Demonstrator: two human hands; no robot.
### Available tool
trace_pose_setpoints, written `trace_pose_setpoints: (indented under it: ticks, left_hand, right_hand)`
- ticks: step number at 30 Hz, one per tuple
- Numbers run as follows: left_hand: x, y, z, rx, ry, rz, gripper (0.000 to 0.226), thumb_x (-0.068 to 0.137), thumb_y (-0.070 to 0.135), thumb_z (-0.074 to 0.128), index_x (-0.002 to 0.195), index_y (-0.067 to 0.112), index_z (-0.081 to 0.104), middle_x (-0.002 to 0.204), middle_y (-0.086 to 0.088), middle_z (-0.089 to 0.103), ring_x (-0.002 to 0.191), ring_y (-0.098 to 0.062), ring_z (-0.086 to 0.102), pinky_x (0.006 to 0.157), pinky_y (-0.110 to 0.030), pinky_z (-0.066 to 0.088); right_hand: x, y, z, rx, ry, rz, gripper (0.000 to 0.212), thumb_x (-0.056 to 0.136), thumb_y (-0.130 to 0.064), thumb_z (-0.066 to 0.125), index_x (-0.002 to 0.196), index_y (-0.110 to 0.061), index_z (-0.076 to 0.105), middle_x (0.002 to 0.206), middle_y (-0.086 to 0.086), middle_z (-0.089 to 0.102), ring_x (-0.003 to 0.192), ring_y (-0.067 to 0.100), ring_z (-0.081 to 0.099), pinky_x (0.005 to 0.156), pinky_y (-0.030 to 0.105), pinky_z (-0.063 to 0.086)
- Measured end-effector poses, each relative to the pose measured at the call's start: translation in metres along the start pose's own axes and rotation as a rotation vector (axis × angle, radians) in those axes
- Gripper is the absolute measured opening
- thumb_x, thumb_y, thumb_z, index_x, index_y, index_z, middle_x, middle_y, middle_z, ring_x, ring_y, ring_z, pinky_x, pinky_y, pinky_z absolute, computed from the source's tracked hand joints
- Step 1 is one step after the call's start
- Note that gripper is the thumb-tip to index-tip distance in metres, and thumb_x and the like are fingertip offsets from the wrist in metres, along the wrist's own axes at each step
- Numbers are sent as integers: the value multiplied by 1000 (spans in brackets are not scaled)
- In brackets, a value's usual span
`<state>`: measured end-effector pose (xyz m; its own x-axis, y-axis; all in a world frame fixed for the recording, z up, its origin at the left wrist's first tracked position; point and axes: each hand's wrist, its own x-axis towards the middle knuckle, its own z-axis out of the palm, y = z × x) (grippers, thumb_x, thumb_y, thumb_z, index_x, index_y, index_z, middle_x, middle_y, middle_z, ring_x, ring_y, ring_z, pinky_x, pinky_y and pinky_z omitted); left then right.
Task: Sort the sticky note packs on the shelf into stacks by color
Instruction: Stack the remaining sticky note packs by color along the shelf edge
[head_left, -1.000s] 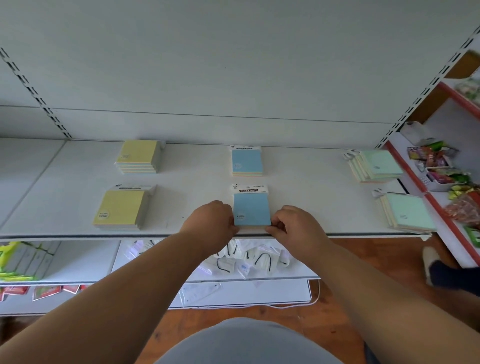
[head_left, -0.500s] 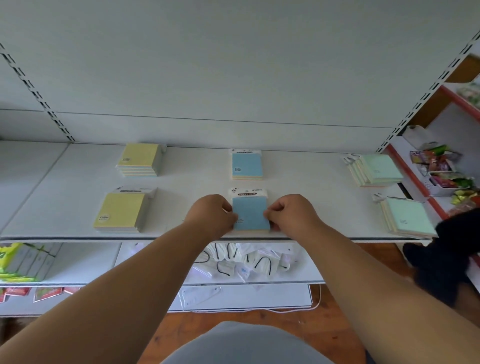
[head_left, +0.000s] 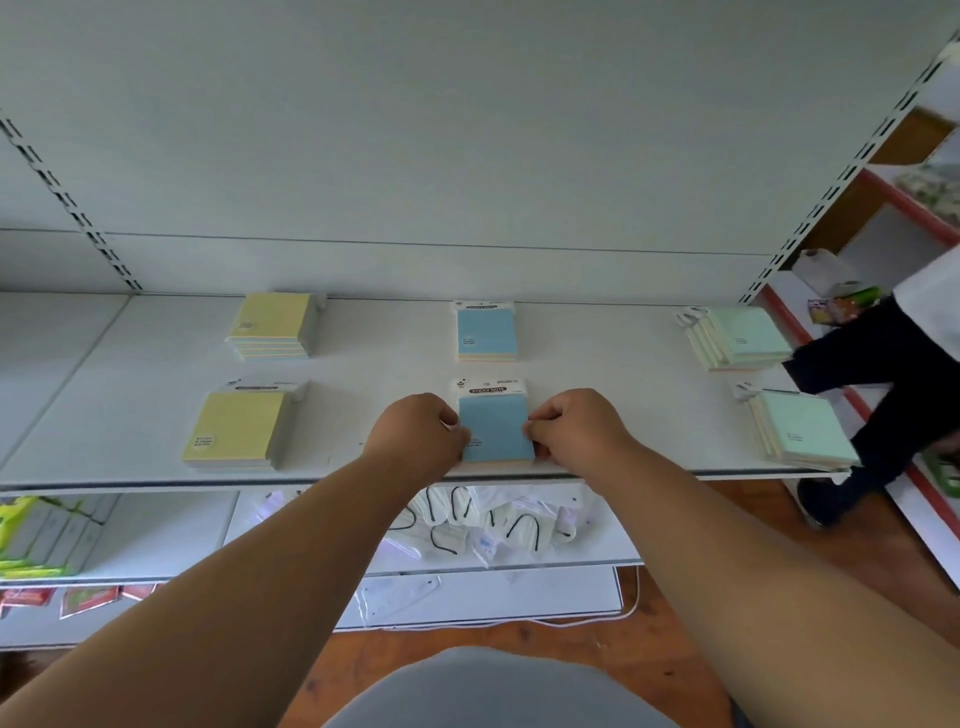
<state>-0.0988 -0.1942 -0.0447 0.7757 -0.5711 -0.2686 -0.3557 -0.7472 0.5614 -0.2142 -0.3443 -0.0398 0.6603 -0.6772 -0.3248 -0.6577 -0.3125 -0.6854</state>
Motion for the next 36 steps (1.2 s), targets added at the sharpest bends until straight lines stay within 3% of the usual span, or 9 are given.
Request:
trace_pose_setpoints:
  ticks: [6,10,15,19,23,26,30,32,36]
  left_hand:
    - [-20,18,-10,10,236,138,20,88,37,55,101,22,54,91,3,63,82,-18,56,68,-28,40]
    - [-20,64,6,-1,176,351,10,89,31,54,96,24,56,89,7,58,81,-15,55,71,-28,42]
    - [-4,125,45,9,34,446,17,91,31,54,105,25,60,88,13,55,82,-9,53,72,-24,39]
    - [16,176,83,-57,4,349,19,90,32,55,107,24,62,92,11,60,87,-12,57,75,-24,42]
    - [35,223,120,-204,-32,183,23,91,33,56,111,23,63,106,7,64,93,-14,59,78,-25,45]
    - [50,255,137,-335,-17,65,32,92,33,56,120,17,61,115,1,64,99,-20,60,84,-30,50]
    - [69,289,153,-413,-49,-47,44,92,36,53,122,6,60,109,-11,64,95,-29,61,74,-30,45]
    - [75,303,161,-398,-74,-63,40,92,38,51,112,5,63,95,-9,61,79,-24,55,65,-28,40]
    - [81,309,170,-481,-28,-151,47,89,40,58,122,7,60,116,-13,63,94,-29,60,64,-27,40]
  right_hand:
    - [-10,11,-31,-62,203,-63,19,87,-30,62,77,-15,67,71,-1,69,74,20,68,68,27,51]
    - [-16,24,-69,-119,337,-136,10,88,-29,62,83,-22,66,71,-17,57,73,6,54,59,9,33]
    - [-3,53,-129,-152,386,-147,12,91,-31,60,90,-21,68,79,-15,61,78,7,56,65,19,39]
    - [22,80,-173,-190,371,-185,13,91,-28,60,96,-19,68,89,-8,65,86,12,60,74,23,43]
    - [54,99,-216,-197,404,-259,10,90,-21,63,97,-18,69,92,-7,64,80,9,58,68,20,44]
    - [96,119,-238,-187,468,-158,30,85,-34,65,112,-19,66,107,-2,64,89,14,62,71,26,49]
    - [131,132,-249,-15,190,161,68,81,-49,66,131,-6,53,123,10,61,104,30,62,74,32,50]
    - [136,132,-251,98,129,218,67,81,-45,70,130,-1,52,120,13,61,102,31,61,78,35,52]
    - [139,130,-244,230,83,215,58,73,-35,78,116,-1,59,105,14,66,90,31,65,79,43,59]
